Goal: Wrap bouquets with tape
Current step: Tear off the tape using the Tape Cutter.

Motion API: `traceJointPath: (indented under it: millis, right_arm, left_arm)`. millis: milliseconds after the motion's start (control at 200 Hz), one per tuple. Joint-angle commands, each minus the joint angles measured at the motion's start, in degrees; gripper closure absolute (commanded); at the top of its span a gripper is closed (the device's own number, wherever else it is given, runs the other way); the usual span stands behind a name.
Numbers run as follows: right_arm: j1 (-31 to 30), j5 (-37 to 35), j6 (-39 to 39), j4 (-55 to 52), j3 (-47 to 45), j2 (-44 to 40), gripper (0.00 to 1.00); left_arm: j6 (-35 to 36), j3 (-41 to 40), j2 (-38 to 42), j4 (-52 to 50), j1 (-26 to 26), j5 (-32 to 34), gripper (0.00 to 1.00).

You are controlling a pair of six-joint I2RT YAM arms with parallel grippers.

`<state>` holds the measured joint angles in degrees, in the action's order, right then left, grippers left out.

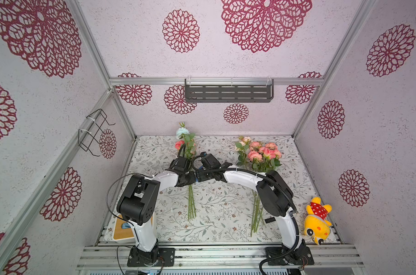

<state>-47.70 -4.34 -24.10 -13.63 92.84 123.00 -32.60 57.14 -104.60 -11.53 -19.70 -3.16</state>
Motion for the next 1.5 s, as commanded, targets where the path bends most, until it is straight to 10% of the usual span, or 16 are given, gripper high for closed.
traceJointPath:
  millis: [0, 1496]
  right_arm:
    - [-0.66, -1.18, -0.78, 0.03, 2.78, 1.39, 0.2]
    - [-3.44, -18.54, 11.68, -6.76, 4.52, 11.04, 0.16]
  left_arm:
    - [1.07, -0.81, 0.31, 1.76, 0.52, -0.45, 1.0]
    - [3.23, -2.71, -3.77, 2.3, 0.04, 2.44, 1.0]
